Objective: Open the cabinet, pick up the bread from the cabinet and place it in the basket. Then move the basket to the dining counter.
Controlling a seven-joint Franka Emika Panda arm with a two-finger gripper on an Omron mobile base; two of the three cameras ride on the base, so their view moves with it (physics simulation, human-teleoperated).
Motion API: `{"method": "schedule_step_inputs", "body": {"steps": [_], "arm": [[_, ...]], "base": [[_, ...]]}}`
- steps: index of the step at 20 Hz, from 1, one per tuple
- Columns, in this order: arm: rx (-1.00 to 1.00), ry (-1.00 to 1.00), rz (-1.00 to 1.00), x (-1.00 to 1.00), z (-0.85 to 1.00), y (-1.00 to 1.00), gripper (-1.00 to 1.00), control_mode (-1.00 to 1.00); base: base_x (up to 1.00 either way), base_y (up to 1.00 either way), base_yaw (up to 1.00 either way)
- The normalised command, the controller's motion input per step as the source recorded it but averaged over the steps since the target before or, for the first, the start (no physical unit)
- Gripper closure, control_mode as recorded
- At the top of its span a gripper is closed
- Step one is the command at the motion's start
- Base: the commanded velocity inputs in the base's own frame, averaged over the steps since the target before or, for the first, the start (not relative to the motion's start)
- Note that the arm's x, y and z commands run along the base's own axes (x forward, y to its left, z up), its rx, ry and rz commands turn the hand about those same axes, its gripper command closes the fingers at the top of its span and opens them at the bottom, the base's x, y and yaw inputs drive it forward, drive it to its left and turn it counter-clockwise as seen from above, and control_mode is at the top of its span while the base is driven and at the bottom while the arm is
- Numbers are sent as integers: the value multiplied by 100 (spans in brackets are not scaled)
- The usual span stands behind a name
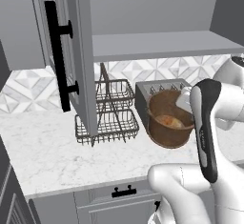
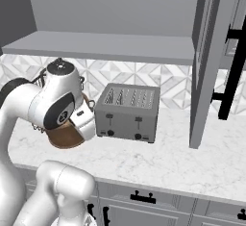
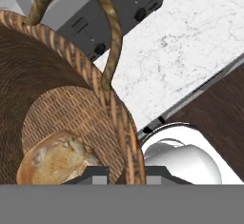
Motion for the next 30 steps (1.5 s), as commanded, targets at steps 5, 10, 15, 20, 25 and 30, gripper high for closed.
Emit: {"method": "schedule_step_inputs", "body": {"steps": [5, 10, 15, 20, 25, 30], "arm": [[0, 0, 0, -3, 2, 6, 100, -100], [0, 0, 0, 0, 0, 0, 100, -100], [0, 0, 0, 0, 0, 0, 100, -100], [0, 0, 0, -13, 0, 0, 100, -100], [0, 0, 0, 0, 0, 0, 100, 100], [0, 0, 0, 0, 0, 0, 100, 100]], "base": [[0, 0, 0], [0, 0, 0], [0, 0, 0], [0, 0, 0], [-76, -11, -2], [-89, -32, -26]]}}
